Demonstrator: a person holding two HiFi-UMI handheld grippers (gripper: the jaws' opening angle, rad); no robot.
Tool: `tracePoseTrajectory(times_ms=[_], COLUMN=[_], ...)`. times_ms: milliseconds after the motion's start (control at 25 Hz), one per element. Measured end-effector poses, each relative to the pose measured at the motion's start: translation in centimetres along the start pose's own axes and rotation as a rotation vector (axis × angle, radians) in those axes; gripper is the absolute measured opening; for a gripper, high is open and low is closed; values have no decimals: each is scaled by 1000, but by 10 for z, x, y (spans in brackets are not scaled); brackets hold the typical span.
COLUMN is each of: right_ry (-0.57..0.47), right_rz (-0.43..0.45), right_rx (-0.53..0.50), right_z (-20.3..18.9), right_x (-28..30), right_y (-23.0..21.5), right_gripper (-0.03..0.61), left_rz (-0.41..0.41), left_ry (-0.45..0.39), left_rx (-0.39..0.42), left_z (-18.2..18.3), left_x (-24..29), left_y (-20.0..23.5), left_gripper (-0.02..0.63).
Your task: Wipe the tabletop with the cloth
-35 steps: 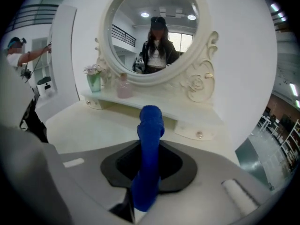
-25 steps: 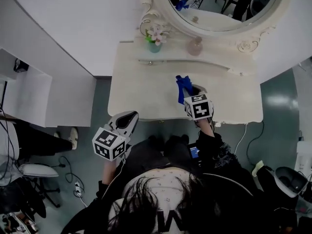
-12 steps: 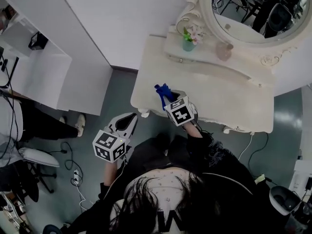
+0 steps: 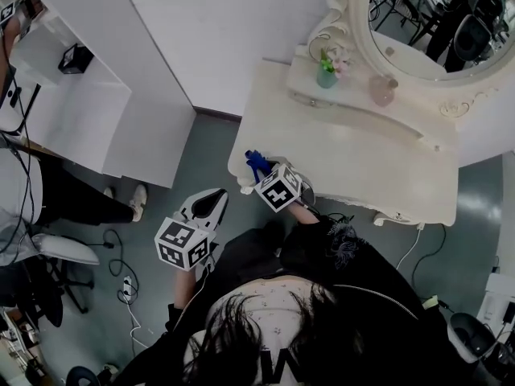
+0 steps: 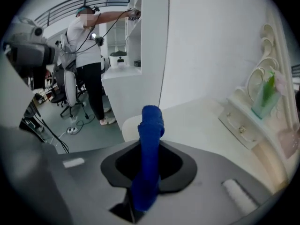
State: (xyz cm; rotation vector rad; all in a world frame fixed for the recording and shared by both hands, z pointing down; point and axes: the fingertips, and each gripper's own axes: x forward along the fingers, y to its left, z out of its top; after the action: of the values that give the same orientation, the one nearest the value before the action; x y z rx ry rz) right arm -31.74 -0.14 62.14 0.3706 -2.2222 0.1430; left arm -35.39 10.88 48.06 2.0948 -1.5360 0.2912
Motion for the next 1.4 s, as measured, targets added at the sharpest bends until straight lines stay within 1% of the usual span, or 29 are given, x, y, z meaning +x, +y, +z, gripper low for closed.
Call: tracePoseTrajectory(times_ms=[120, 240, 360, 560, 840, 1120, 1400], right_ry=[71, 102, 107, 106, 126, 158, 165], right_rz=[-33, -72, -91, -129, -242, -314, -355], right_rx=[-96, -183, -199, -117, -12, 76, 120], right_z=[-23, -40, -50, -71, -117, -162, -201], right_x=[7, 5, 1, -15, -51, -86, -118], right_y=[0, -6, -13, -34, -75, -112, -139], right_gripper=[78, 78, 78, 78, 78, 78, 78], left_rz=[-15, -41, -74, -150, -260, -333, -368], left_ry=[3, 9, 16, 18, 50, 84, 100], left_rx=[9, 19, 34, 59, 83, 124, 152], left_z=[1, 4, 8, 15, 11, 13, 15], left_x=[4, 12, 24, 47, 83, 110, 129], left_y=[-2, -8, -15, -34, -63, -90, -130], left_gripper=[-3, -3, -3, -3, -3, -3, -3])
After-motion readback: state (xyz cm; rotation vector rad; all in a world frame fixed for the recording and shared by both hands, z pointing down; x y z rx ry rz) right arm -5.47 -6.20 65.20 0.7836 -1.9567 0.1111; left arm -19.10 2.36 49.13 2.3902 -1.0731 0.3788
